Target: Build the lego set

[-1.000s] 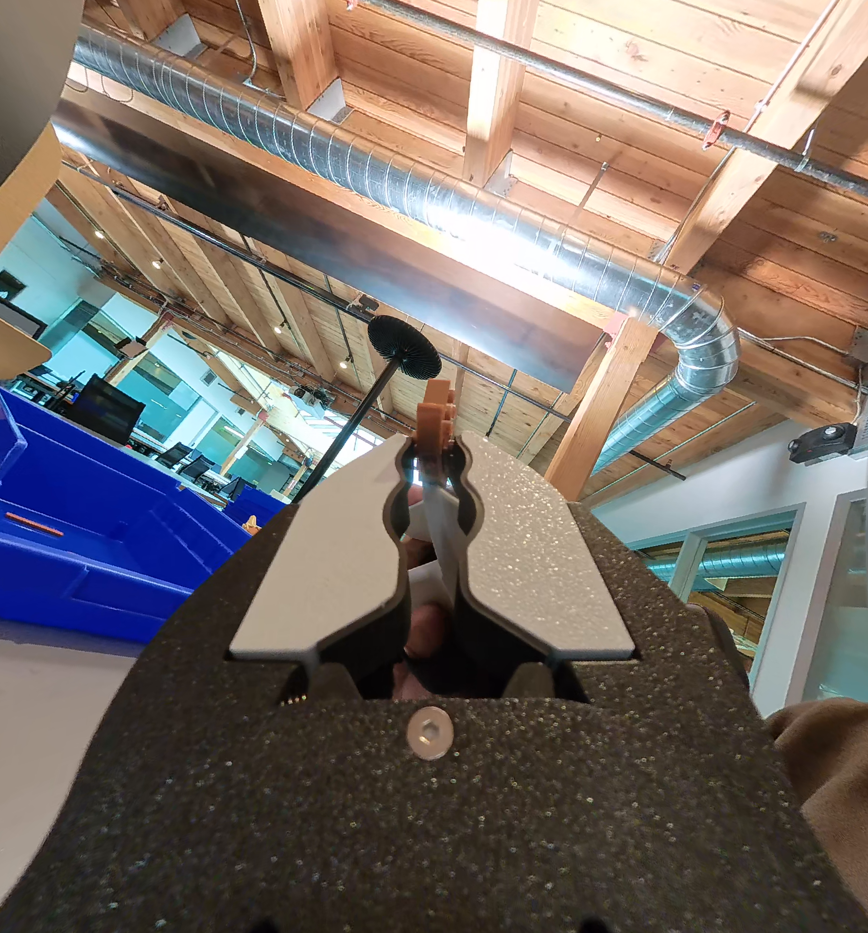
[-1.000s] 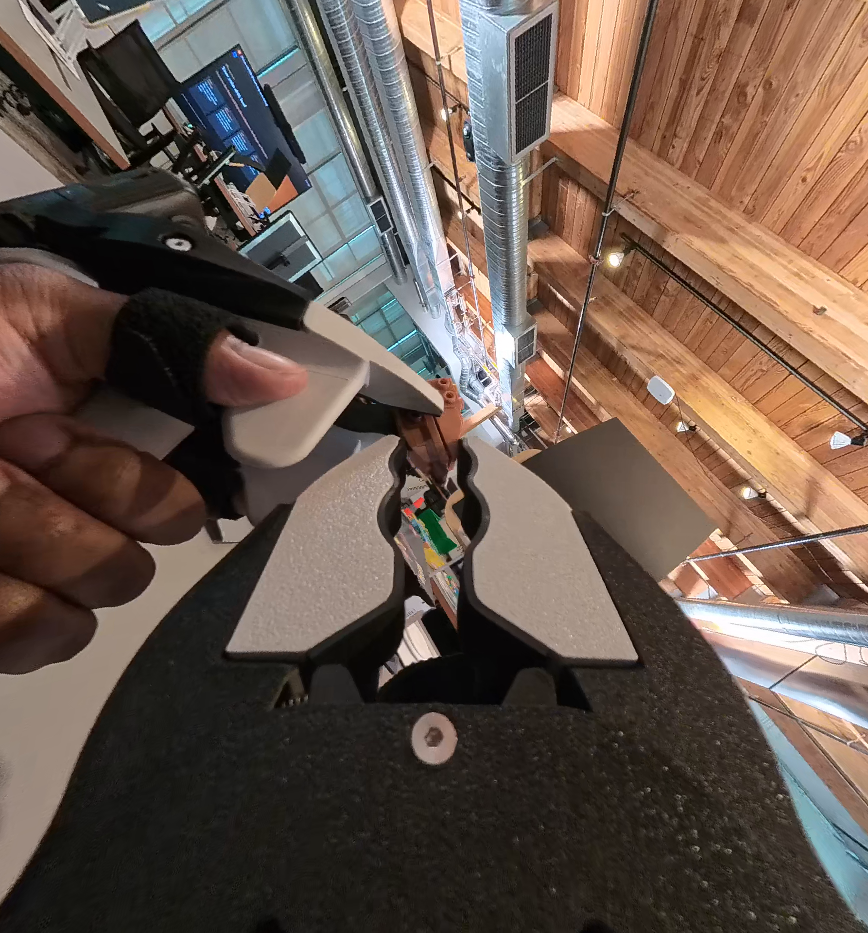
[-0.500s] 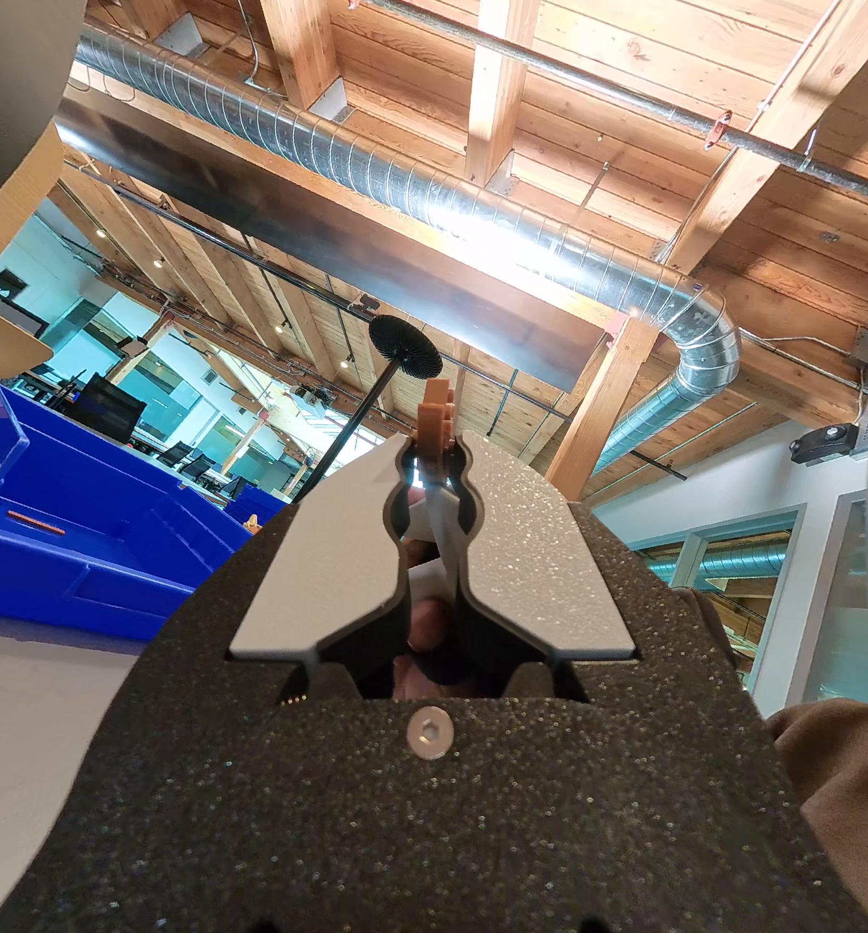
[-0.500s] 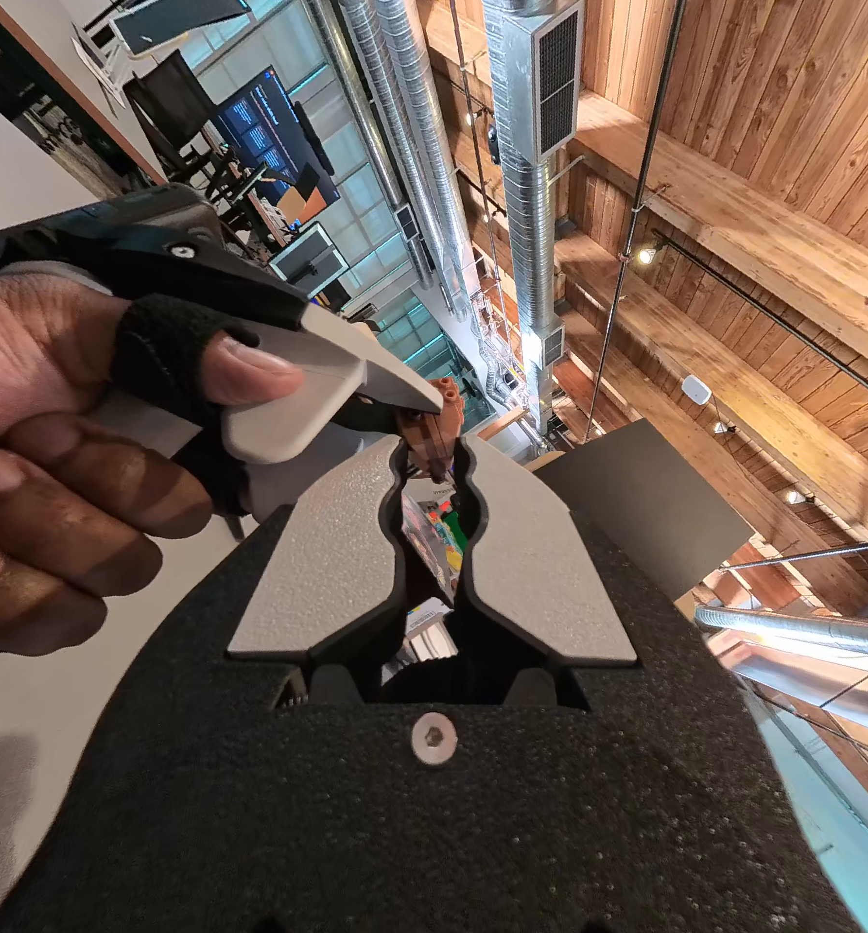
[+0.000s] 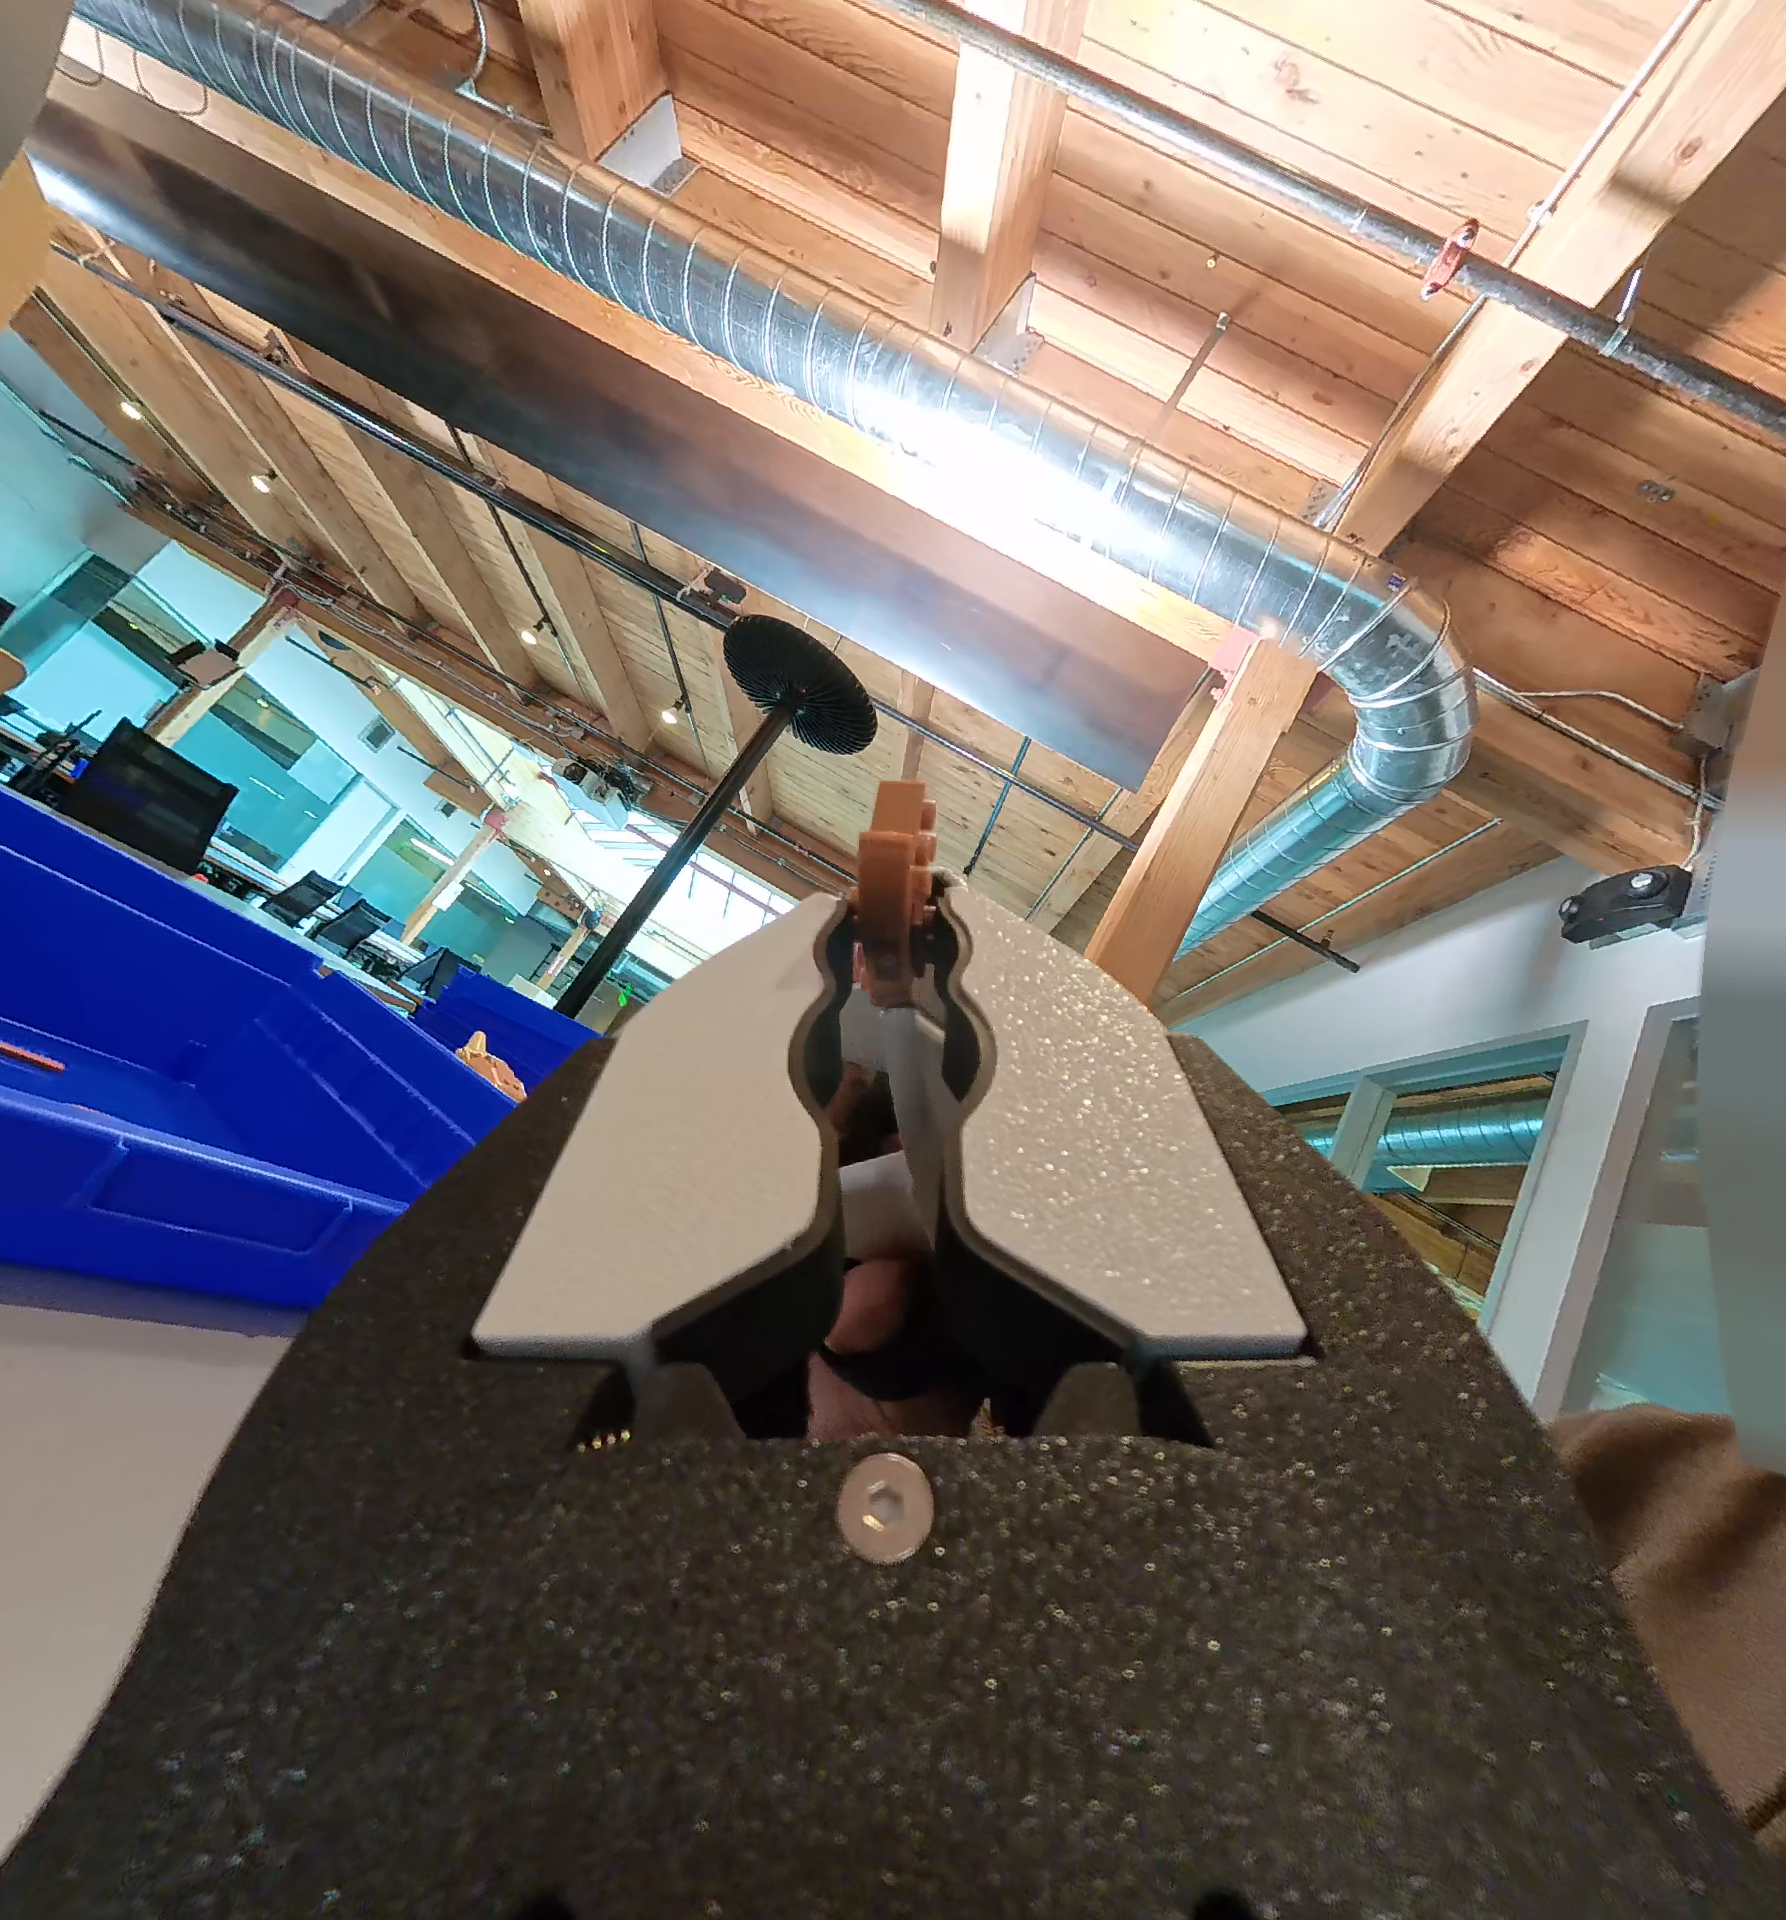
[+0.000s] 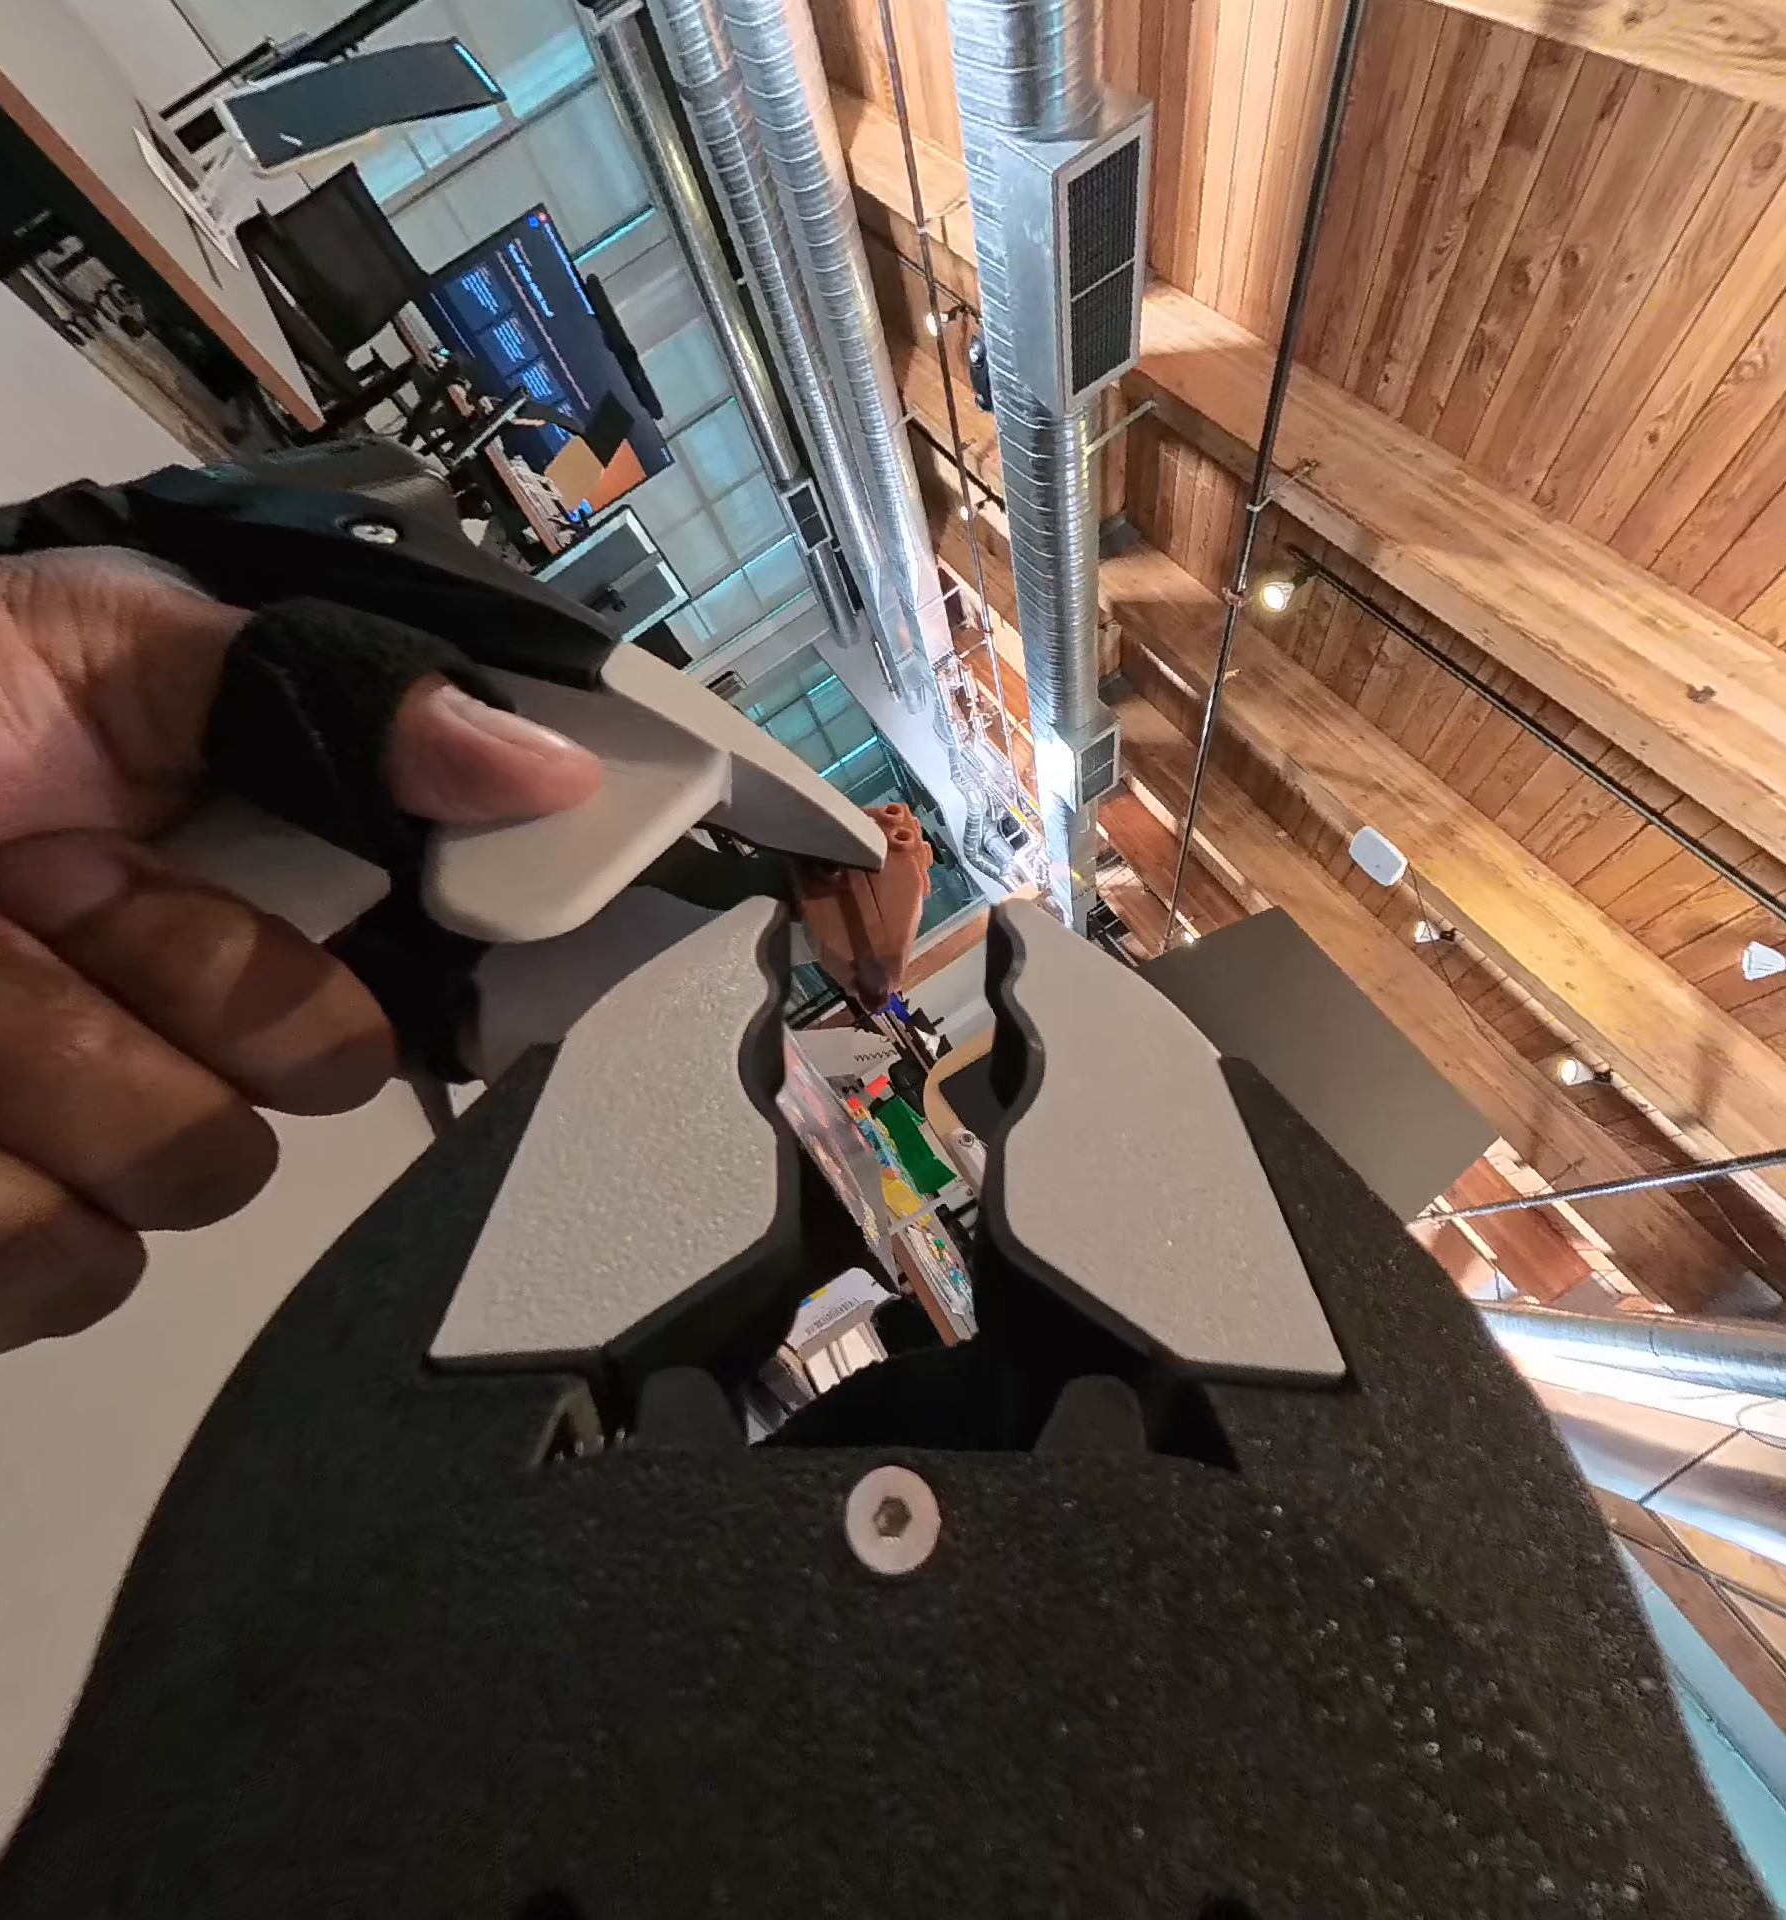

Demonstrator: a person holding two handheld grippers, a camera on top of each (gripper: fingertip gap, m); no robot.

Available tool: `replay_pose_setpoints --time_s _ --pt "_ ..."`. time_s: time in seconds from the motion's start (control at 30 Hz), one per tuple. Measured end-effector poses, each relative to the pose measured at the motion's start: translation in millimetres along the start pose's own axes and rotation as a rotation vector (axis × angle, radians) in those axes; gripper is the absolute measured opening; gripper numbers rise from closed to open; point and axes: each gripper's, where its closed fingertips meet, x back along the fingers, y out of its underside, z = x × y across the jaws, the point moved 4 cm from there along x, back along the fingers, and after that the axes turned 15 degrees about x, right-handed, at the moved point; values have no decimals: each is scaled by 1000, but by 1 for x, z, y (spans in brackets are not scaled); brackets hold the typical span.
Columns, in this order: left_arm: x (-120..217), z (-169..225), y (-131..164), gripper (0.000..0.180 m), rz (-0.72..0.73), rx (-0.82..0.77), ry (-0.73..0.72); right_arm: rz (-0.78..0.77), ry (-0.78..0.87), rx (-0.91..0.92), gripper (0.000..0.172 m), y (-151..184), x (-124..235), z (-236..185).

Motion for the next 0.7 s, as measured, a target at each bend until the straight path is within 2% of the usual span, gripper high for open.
replay_pose_setpoints --time_s 0.2,0.7 --pt "-2 1 4 14 -37 -10 1 -9 -34 9 36 2 -2 -3" --pt "-4 -1 10 14 -96 -62 -57 -9 -84 2 25 6 0 -4"
